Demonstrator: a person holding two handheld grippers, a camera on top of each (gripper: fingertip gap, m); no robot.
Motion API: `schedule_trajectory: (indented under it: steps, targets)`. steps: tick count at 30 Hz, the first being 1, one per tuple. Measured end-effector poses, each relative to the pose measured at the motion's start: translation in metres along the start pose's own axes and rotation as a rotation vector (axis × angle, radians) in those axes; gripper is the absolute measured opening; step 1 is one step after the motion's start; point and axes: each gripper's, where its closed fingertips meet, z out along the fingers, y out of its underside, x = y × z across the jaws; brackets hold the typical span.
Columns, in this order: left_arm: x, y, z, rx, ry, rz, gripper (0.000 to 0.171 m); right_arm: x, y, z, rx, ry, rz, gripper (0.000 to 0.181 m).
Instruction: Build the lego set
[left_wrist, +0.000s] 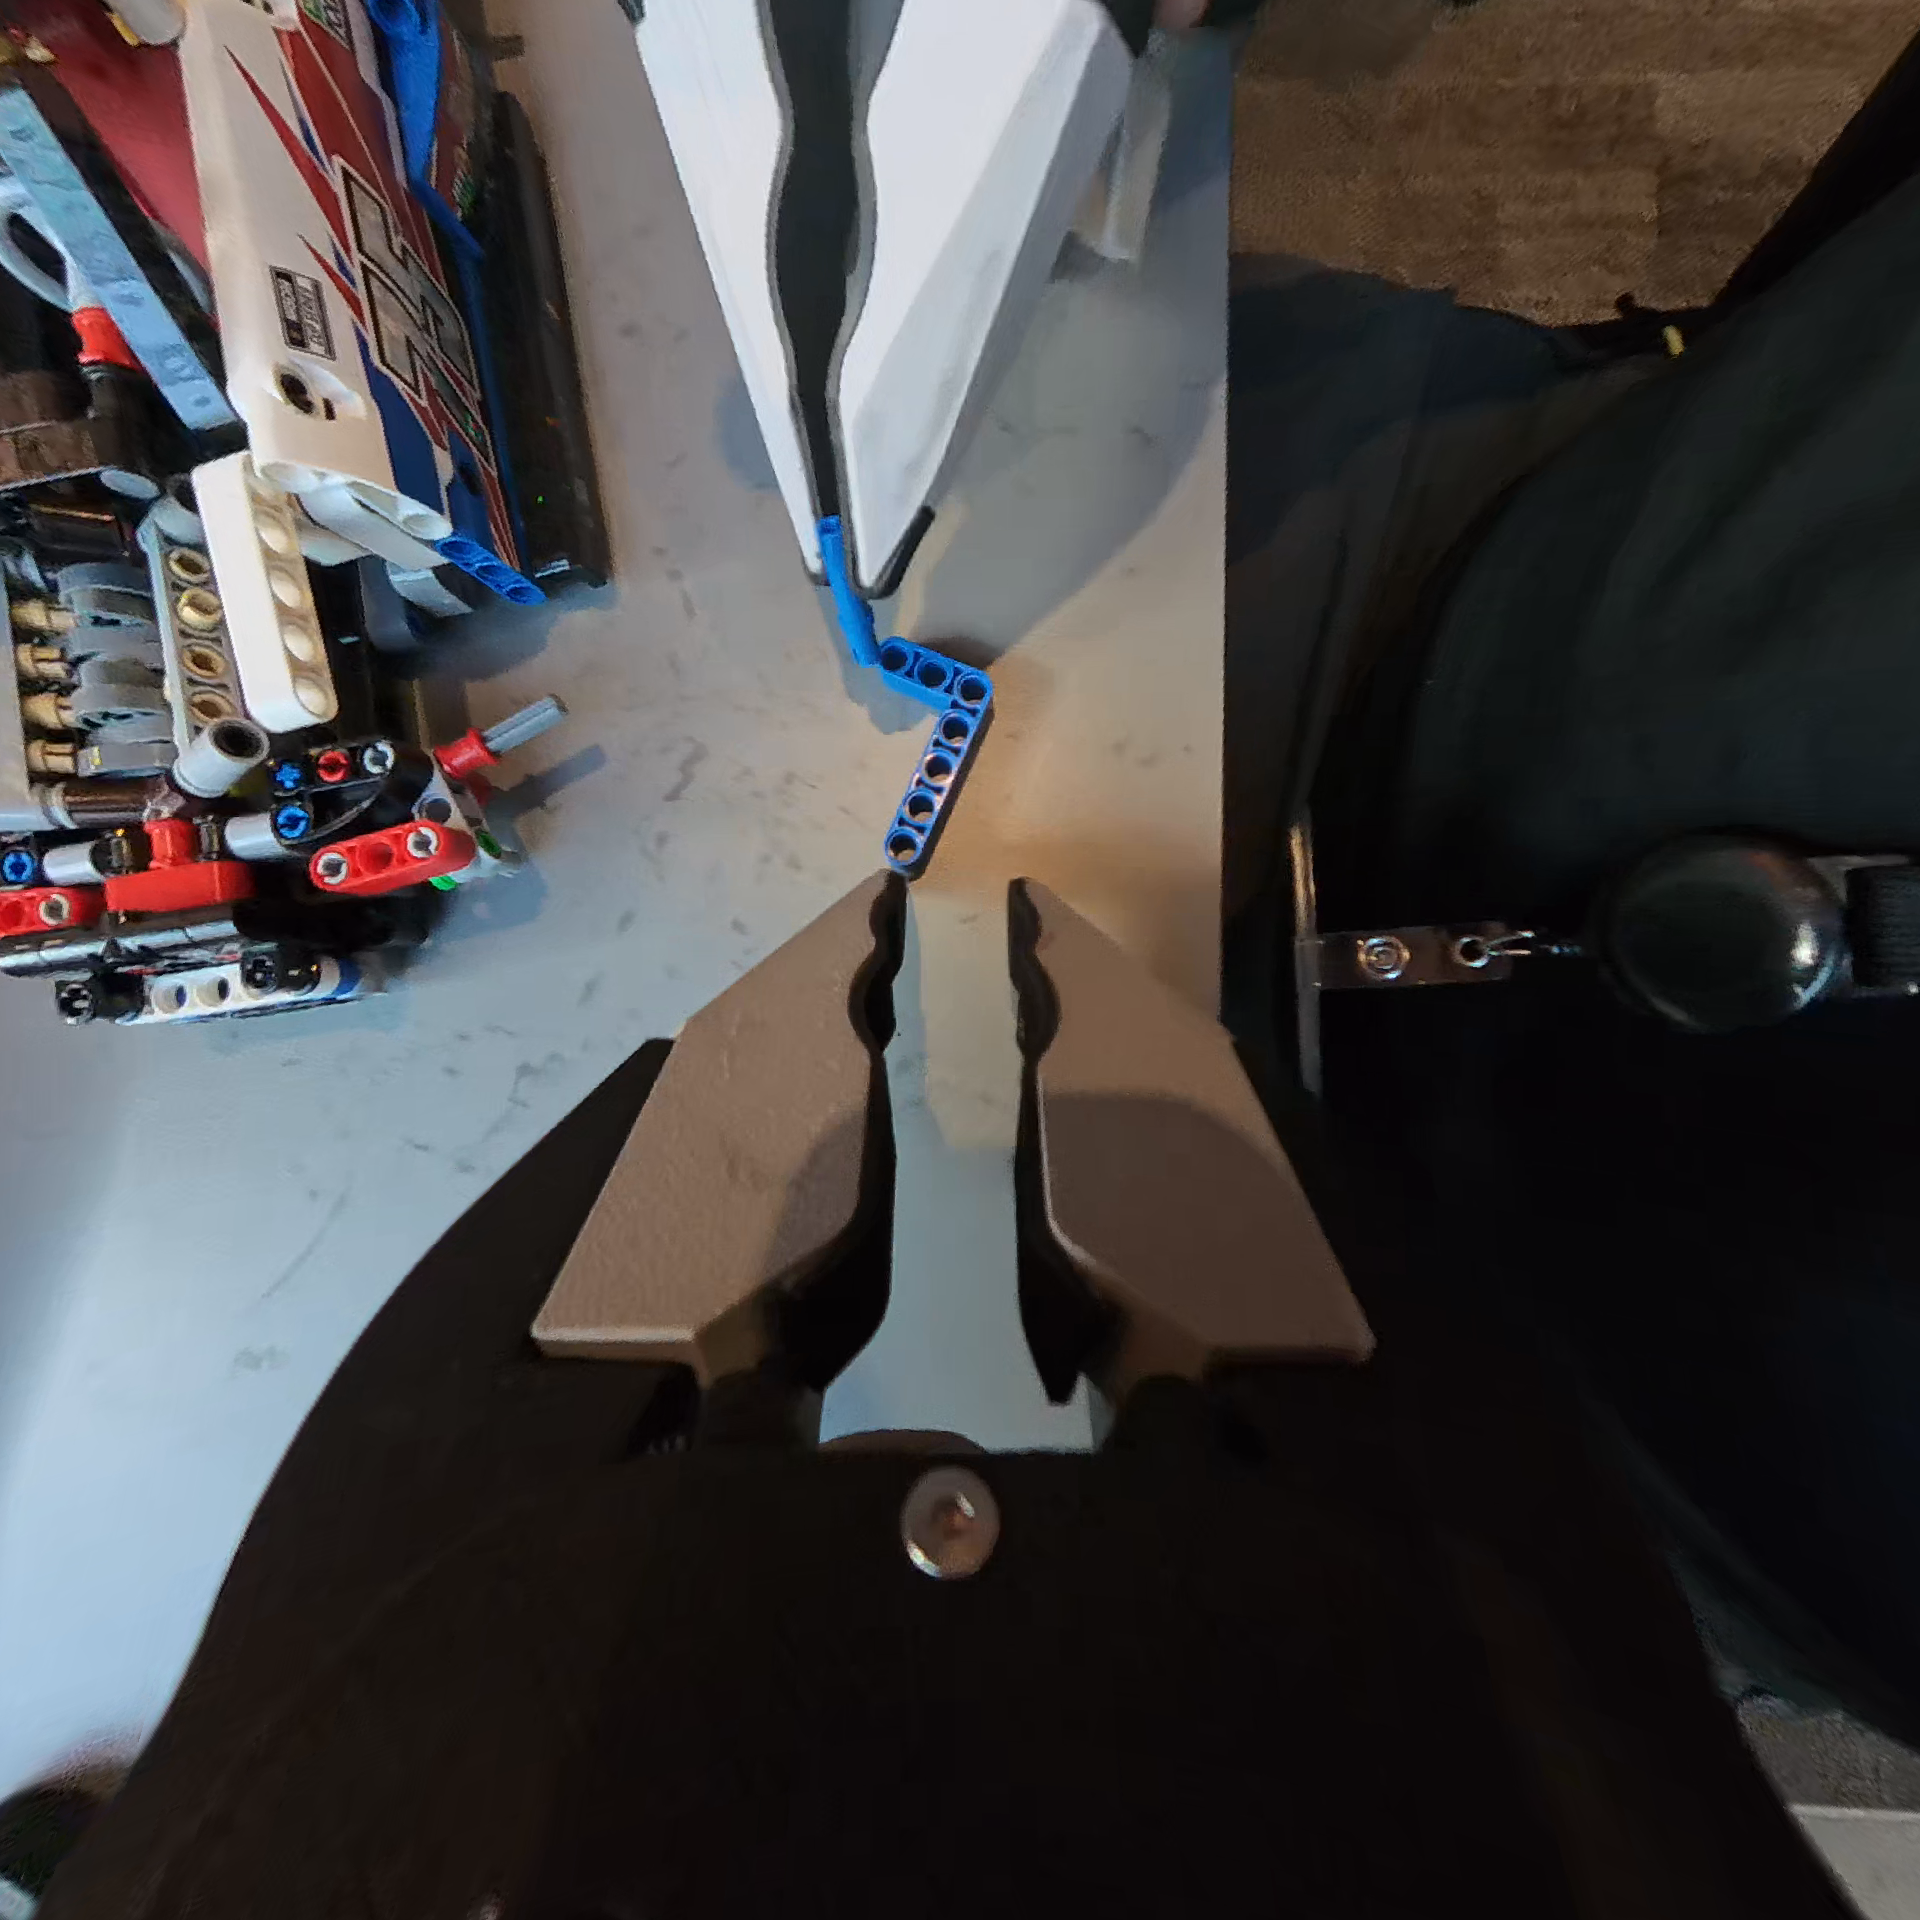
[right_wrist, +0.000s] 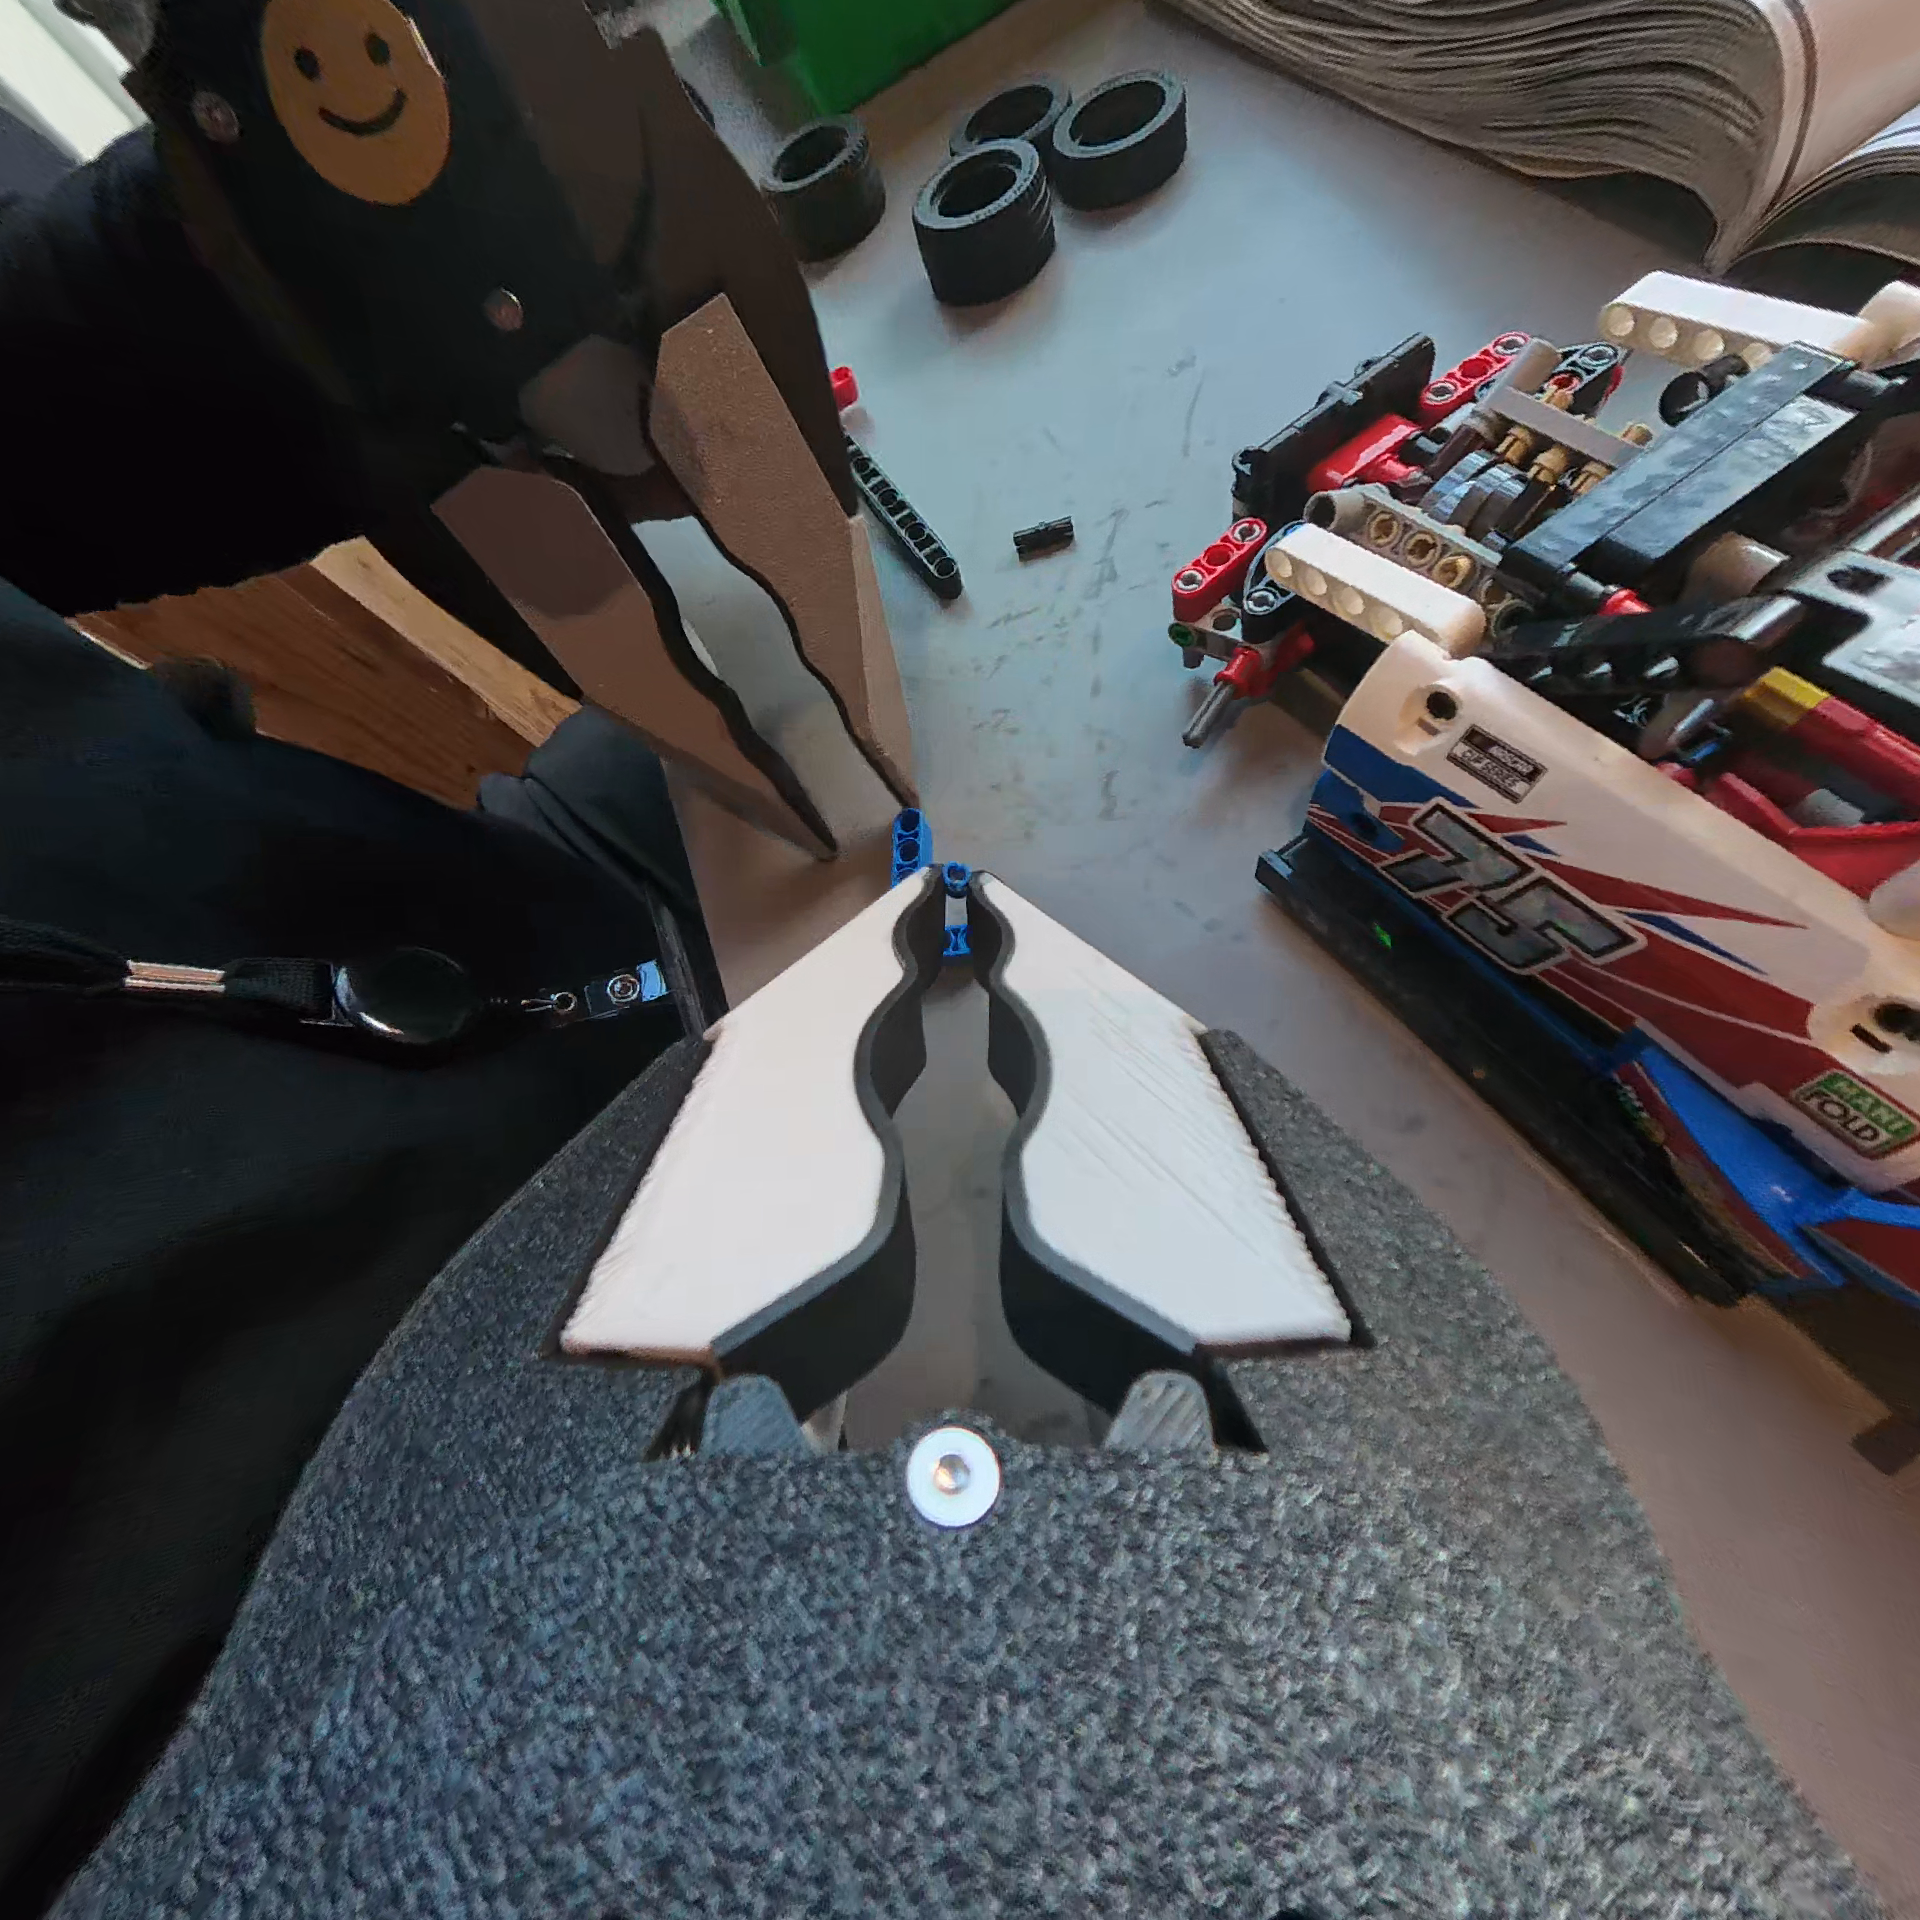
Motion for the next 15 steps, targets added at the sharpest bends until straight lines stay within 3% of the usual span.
schedule_trajectory:
  steps: [6,15]
  targets:
    - [-0.008,-0.005,0.003,0.044,0.006,-0.017,0.029,-0.01,-0.003,0.003,-0.003,-0.031,-0.024,0.003]
    - [-0.002,-0.014,0.011,0.064,0.071,0.004,0.005,-0.012,0.004,0.004,-0.048,0.006,-0.069,0.003]
